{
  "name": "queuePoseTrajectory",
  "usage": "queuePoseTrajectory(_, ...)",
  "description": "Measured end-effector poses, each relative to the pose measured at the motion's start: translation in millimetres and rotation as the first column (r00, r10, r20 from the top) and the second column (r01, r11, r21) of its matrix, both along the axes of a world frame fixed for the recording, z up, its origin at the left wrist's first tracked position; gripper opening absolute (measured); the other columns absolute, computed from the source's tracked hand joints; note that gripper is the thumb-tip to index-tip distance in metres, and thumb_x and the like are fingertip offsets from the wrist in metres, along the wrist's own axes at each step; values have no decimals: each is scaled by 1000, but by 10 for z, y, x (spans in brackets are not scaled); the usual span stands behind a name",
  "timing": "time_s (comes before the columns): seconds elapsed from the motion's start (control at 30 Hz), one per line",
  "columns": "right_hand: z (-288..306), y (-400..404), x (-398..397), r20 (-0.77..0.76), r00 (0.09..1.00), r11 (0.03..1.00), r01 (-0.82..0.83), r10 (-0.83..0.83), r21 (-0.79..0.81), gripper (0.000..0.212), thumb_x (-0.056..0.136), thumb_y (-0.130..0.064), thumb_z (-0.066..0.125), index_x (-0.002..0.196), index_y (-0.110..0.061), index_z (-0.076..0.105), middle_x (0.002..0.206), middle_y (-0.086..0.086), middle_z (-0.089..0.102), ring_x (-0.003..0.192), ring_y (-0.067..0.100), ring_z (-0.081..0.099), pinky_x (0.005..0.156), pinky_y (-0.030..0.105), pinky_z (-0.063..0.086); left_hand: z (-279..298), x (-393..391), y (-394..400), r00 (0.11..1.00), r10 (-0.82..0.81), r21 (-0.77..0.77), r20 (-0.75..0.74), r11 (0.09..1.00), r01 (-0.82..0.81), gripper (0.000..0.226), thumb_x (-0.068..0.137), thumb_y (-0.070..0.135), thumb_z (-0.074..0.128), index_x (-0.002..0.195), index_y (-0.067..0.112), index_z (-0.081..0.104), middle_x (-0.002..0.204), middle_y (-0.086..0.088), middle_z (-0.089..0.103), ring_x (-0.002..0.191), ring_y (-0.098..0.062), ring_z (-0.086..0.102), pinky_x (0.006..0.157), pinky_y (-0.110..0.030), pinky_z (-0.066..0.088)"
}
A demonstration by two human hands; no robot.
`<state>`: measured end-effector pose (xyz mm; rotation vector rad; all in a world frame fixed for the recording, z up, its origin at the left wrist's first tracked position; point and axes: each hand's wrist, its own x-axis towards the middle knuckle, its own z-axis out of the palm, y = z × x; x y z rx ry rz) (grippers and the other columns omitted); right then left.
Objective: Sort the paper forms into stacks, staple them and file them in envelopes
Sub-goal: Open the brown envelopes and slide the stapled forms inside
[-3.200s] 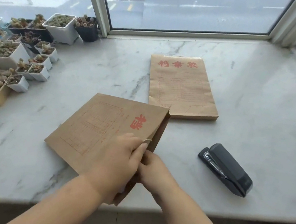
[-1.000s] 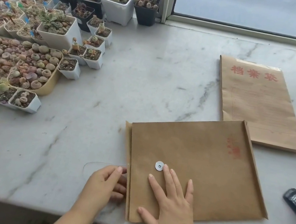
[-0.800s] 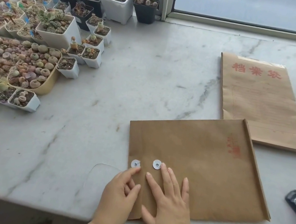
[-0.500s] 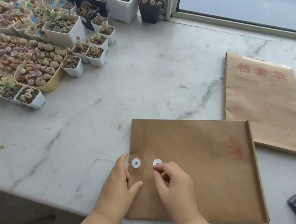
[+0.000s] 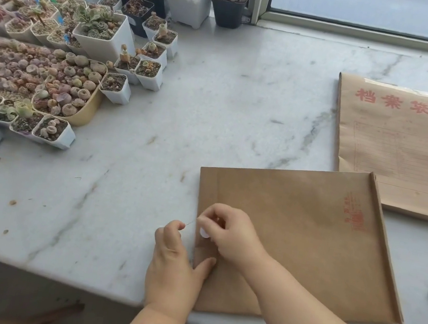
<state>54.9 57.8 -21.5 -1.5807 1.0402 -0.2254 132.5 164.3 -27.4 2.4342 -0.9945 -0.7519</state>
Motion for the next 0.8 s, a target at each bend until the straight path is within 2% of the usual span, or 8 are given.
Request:
queuePoseTrajectory(0.1, 101, -121, -310, 166, 847, 823, 415, -505, 388, 13, 93, -11, 62, 80, -10, 64, 67, 2, 68, 49, 9, 54, 51, 19, 43, 20, 1, -28, 1000, 10, 15, 6, 1000, -10, 80, 73, 40, 79, 131, 23, 26, 124, 4, 39, 112, -19, 52, 78, -31, 45)
queuePoseTrajectory(0.2, 38, -186, -671, 127, 702, 693, 627, -701, 356, 15, 94, -13, 61, 79, -11, 65, 64, 3, 64, 51, 9, 57, 53, 18, 47, 67, 11, -101, 999, -40, 59, 1, 997, 40, 88, 78, 39, 74, 143, 25, 16, 121, 8, 43, 108, -14, 54, 81, -25, 43)
queuePoseTrajectory(0.3, -56, -178, -789, 113, 713, 693, 612, -692, 381, 20, 96, -14, 57, 78, -10, 65, 64, 3, 63, 54, 11, 57, 56, 18, 49, 96, 24, -206, 997, 11, 79, -72, 997, -5, 75, 79, 37, 74, 139, 23, 33, 111, 7, 52, 98, -13, 57, 77, -25, 42)
queuePoseTrajectory(0.43, -54, -214, -759, 152, 680, 661, 595, -717, 457, 25, 99, -14, 52, 76, -9, 61, 58, 1, 58, 51, 11, 54, 53, 20, 48, 11, 120, -384, 905, 247, 104, -346, 969, -225, 40, 85, 41, 68, 114, 15, 58, 84, 4, 65, 81, -13, 62, 70, -26, 46)
queuePoseTrajectory(0.5, -43, -219, -762, 164, 646, 629, 601, -746, 493, 28, 100, -15, 49, 74, -8, 58, 54, -1, 55, 50, 12, 55, 52, 20, 49, -6, 184, -460, 881, 257, 140, -396, 966, -219, 32, 88, 39, 65, 100, 9, 67, 79, 2, 68, 73, -12, 62, 61, -22, 43)
queuePoseTrajectory(0.67, 10, -250, -818, 207, 543, 530, 548, -814, 647, 31, 99, -15, 47, 70, -9, 53, 55, 2, 51, 52, 15, 56, 57, 23, 49, 82, 246, -474, 842, 205, 72, -498, 978, -195, 25, 86, 27, 70, 74, 11, 55, 70, -1, 58, 64, -14, 51, 58, -23, 38)
queuePoseTrajectory(0.73, 58, -287, -841, 243, 494, 499, 495, -835, 711, 30, 99, -15, 45, 70, -10, 52, 57, 2, 51, 53, 15, 56, 58, 23, 50, 132, 194, -434, 748, 195, 35, -634, 974, -224, 29, 86, 29, 70, 77, 7, 54, 75, -5, 60, 69, -16, 54, 64, -25, 42)
queuePoseTrajectory(0.8, 92, -321, -862, 274, 461, 493, 467, -844, 734, 30, 99, -15, 45, 70, -10, 51, 59, 2, 52, 56, 16, 57, 59, 23, 52, 170, 97, -414, 521, 238, 77, -820, 947, -311, 23, 88, 25, 69, 87, 6, 58, 87, -9, 68, 80, -20, 63, 72, -32, 48)
